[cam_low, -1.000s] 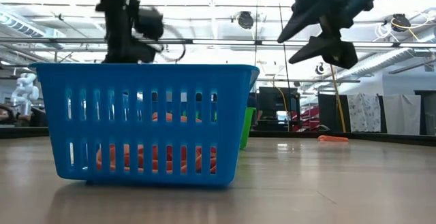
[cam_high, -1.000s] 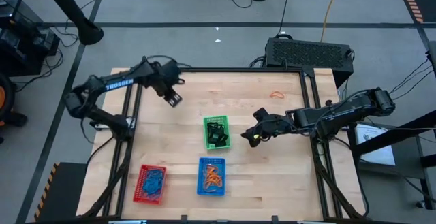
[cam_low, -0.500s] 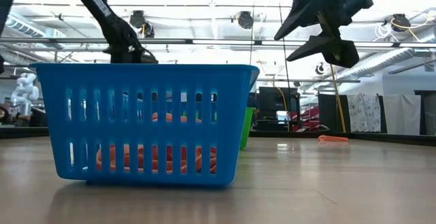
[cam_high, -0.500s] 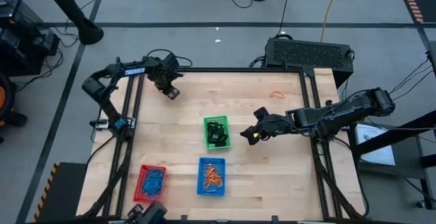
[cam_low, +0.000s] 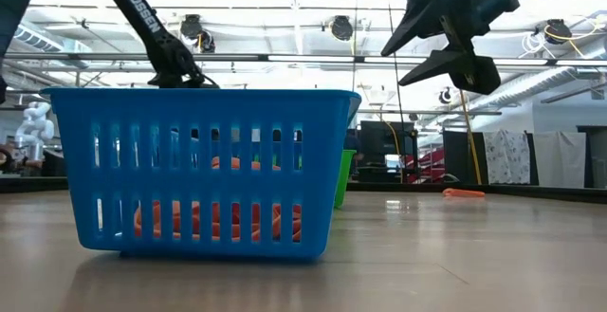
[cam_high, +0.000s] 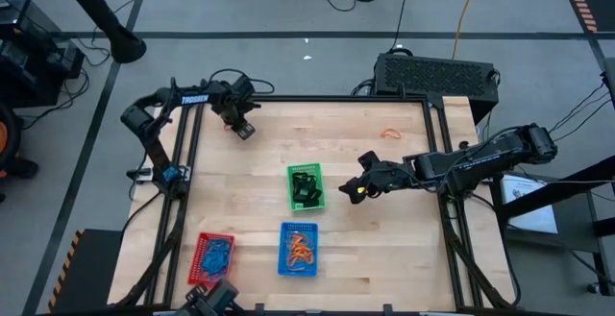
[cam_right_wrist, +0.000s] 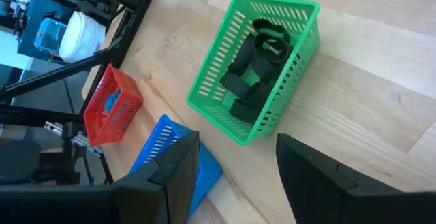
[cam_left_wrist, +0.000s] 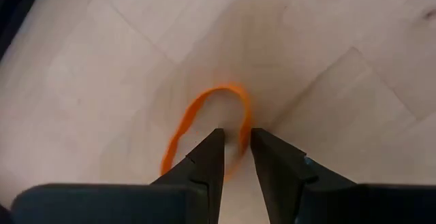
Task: Sort rubber bands into baskets
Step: Put the orange rubberband into the blue bin
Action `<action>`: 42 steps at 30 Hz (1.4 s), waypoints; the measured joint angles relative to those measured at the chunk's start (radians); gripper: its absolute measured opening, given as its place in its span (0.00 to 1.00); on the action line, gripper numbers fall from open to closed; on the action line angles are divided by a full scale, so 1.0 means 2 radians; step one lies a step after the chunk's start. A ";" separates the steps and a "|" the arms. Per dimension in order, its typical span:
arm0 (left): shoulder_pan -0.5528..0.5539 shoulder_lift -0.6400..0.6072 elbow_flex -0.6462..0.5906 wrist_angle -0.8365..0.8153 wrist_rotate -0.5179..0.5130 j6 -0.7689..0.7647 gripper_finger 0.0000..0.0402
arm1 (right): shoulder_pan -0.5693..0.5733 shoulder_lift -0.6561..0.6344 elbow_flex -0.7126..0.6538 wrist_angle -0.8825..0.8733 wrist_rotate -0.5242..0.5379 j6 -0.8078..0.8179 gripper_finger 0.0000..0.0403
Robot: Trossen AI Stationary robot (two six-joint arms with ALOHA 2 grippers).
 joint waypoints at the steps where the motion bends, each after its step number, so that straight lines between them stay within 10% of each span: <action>1: 0.002 0.003 0.001 -0.001 0.006 0.004 0.22 | 0.000 0.000 0.000 0.000 0.000 0.000 0.46; 19: -0.001 0.009 0.012 -0.019 0.034 -0.011 0.01 | 0.001 0.000 0.000 0.000 -0.001 0.012 0.46; 26: -0.048 -0.067 0.011 -0.021 0.127 -0.067 0.00 | 0.014 0.000 0.000 0.001 0.000 -0.002 0.46; 42: -0.459 -0.180 0.012 0.111 0.091 -0.434 0.00 | -0.009 -0.039 0.000 -0.126 0.000 -0.125 0.46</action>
